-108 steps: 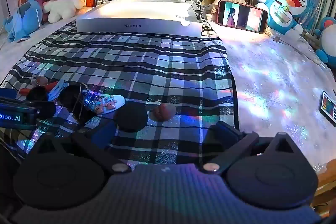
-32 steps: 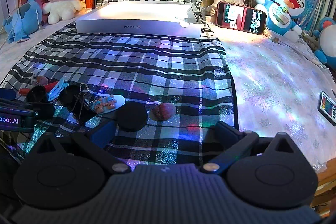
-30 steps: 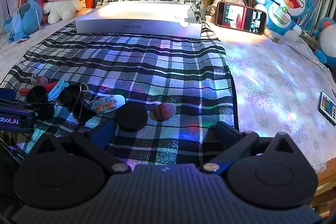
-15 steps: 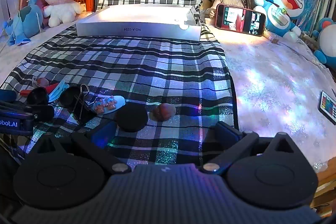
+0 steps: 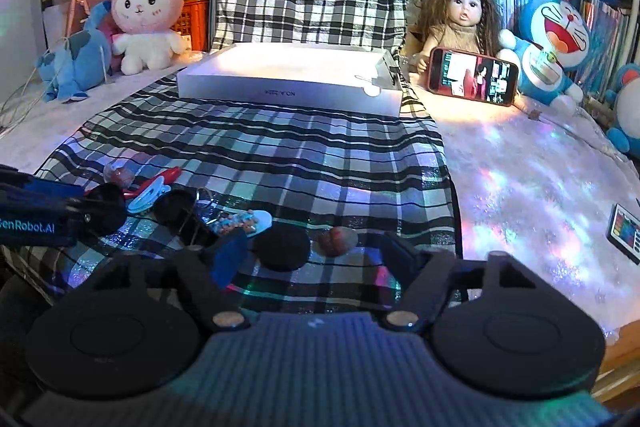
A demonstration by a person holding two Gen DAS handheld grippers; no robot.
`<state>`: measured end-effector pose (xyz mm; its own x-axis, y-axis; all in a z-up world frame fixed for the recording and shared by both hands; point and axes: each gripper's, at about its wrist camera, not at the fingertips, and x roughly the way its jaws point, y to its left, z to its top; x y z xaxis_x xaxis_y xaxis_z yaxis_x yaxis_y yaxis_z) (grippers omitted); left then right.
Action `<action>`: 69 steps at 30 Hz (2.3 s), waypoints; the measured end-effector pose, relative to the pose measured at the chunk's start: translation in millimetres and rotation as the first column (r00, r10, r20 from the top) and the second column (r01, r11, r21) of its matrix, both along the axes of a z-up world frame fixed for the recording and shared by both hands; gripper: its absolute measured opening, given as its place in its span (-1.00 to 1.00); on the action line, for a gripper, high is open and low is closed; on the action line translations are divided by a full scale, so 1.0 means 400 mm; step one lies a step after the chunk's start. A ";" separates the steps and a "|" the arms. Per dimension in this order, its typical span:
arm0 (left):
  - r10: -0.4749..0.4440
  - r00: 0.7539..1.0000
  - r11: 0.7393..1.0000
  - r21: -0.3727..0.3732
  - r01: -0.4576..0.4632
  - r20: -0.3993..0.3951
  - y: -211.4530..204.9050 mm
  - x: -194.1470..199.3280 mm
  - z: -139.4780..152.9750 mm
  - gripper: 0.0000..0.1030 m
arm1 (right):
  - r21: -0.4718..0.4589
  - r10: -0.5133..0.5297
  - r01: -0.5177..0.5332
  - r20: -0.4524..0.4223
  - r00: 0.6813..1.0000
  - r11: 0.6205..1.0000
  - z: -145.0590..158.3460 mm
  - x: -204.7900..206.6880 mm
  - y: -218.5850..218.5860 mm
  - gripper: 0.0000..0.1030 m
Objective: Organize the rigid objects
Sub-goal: 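Grasp a black round cap with the left tool while the right tool grasps another black cap, then carry the black cap into the white tray with the left tool while the right tool drops its cap there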
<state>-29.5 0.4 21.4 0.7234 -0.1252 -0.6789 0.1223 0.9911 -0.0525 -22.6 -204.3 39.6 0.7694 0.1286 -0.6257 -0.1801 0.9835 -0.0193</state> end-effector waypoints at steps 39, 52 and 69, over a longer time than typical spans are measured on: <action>-0.057 0.989 0.998 0.030 0.054 0.134 -0.050 -0.008 0.005 -0.42 | 0.011 0.031 -0.031 0.017 0.999 0.999 0.007 0.022 0.010 -0.27; -0.082 0.980 0.996 0.049 0.074 0.180 -0.034 0.127 0.074 -0.42 | 0.083 -0.011 0.009 0.021 1.000 0.997 0.043 0.127 -0.016 -0.27; -0.086 0.993 0.996 -0.010 0.087 0.076 -0.031 0.596 0.091 -0.42 | 0.224 -0.006 0.028 -0.100 0.995 0.974 0.063 0.573 -0.021 -0.28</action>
